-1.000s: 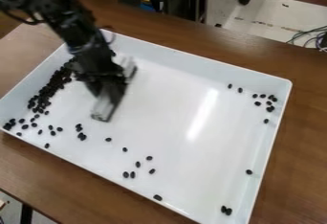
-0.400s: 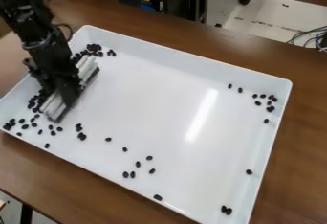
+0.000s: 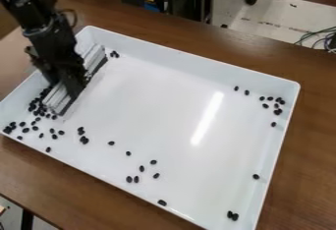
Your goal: Sweep into pile
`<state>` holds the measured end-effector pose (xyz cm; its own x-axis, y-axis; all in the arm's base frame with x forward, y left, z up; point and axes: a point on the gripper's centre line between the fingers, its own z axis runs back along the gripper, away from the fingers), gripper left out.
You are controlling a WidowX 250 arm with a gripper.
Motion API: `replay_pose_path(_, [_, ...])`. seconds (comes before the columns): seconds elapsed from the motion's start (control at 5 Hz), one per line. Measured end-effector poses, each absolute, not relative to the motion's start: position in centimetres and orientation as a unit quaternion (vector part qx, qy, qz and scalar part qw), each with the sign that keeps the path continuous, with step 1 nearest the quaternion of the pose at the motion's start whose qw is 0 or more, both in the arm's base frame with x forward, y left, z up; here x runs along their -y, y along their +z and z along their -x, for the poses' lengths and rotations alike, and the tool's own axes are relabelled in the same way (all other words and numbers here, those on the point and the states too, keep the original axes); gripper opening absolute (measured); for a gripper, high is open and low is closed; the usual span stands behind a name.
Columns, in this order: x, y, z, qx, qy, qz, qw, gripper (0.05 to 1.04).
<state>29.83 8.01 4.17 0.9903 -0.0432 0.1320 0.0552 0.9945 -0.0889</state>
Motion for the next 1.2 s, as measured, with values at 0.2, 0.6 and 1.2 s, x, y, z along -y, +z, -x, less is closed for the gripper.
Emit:
replay_pose_path(0.2, [-5.3, 4.4, -30.7, 0.075, -0.050, 0.057, 0.994, 0.353])
replay_pose_path(0.6, [-3.9, 1.2, -31.2, 0.053, -0.064, 0.030, 0.996, 0.353])
replay_pose_path(1.2, [-1.5, 2.4, -29.9, 0.053, -0.077, 0.025, 0.995, 0.999])
